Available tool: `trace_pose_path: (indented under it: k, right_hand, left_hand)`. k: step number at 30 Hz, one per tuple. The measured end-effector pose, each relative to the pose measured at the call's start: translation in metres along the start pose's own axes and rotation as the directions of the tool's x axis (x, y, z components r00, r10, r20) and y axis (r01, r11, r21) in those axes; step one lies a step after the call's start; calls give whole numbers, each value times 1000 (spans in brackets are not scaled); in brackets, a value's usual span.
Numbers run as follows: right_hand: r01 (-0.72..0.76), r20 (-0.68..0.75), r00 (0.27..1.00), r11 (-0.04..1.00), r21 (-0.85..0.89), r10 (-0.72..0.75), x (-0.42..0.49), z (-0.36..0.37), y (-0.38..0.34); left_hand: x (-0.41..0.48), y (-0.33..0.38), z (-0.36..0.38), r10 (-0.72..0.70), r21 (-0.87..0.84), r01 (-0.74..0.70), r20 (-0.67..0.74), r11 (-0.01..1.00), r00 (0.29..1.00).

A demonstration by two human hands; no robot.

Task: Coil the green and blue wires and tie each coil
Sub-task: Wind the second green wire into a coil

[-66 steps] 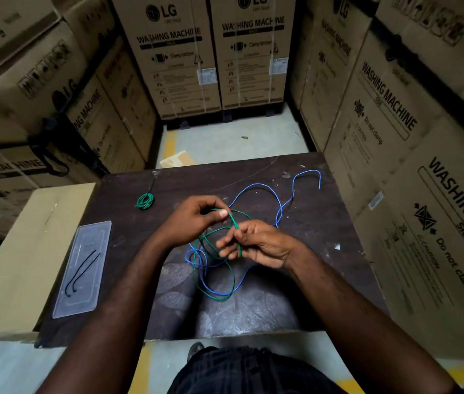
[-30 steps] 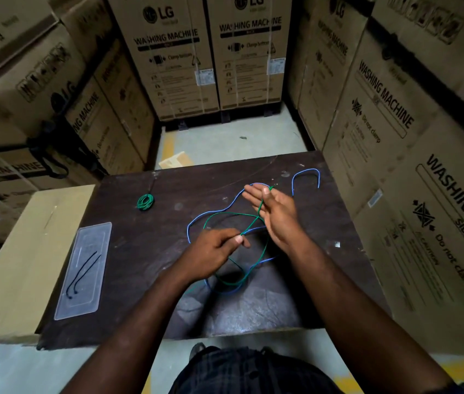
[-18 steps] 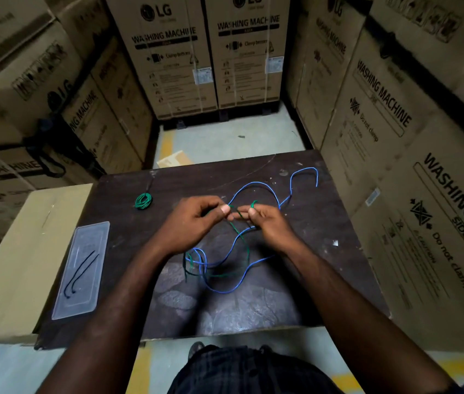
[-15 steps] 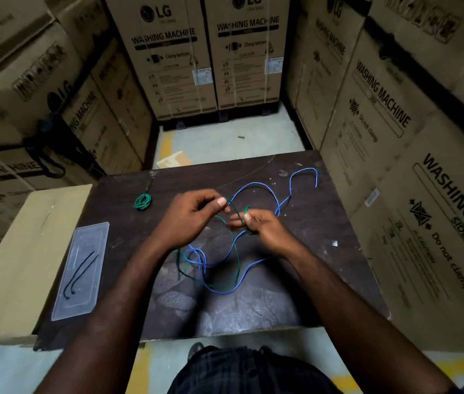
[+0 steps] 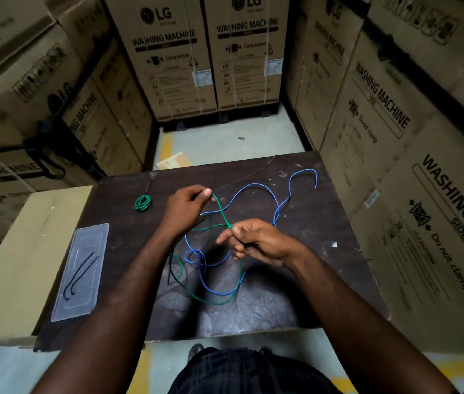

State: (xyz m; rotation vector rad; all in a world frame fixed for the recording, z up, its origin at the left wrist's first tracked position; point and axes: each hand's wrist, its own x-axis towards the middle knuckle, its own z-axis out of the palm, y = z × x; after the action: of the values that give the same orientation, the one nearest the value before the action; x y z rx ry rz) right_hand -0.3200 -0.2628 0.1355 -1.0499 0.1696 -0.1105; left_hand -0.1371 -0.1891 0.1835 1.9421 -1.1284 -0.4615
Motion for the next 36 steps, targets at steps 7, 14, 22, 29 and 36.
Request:
trace_pose_path:
  k: [7,14,22,29,36]
  right_hand:
    - [107,-102,991,974,197,-88,-1,1,-18]
    - [295,-338,929,849,439,-149,2,7,-35]
    - [473,-438,850,793,384,-294,16,4,-36]
    - [445,-493,801,888,114,-338,24,-6,-21]
    - [288,-457,791,906,-308,-407,26,-8,-8]
  left_hand:
    - [-8,-34,18,-145,-14,146,80,989,986]
    - [-30,-15,33,-206,-162,283,374,945,904]
    - [-37,-15,30,-182,-17,236,584,972,791]
    - [-42,9,24,-88,-24,141,671,990,736]
    - [-44,30,0,-43,27,36,797,999,602]
